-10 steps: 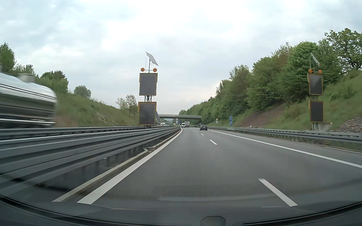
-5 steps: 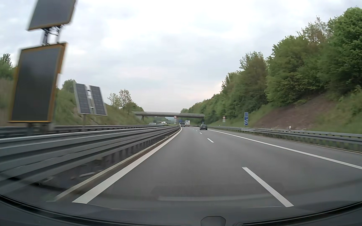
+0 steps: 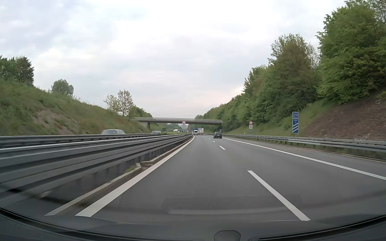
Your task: Follow the waypoints while adhering to traffic rules and regulations
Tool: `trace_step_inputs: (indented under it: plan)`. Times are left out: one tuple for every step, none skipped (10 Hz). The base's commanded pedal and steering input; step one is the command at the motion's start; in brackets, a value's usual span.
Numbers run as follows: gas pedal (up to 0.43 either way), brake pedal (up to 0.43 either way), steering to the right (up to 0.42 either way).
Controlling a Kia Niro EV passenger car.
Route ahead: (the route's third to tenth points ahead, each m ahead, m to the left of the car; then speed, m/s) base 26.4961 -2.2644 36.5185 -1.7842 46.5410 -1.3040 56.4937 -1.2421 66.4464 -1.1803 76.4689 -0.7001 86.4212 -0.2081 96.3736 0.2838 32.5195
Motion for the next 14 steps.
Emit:
trace_step_inputs:
  plan:
    - [0.169, 0.0, -0.004]
    - [0.169, 0.0, -0.004]
    - [0.169, 0.0, -0.004]
    - [0.169, 0.0, -0.004]
    - [0.169, 0.0, -0.005]
    - [0.169, 0.0, -0.004]
    - [0.169, 0.0, -0.004]
    - [0.169, 0.0, -0.005]
    - [0.169, 0.0, -0.005]
    - [0.169, 0.0, -0.005]
    - [0.169, 0.0, -0.004]
    - [0.169, 0.0, -0.004]
    - [0.169, 0.0, -0.005]
    - [0.169, 0.0, -0.005]
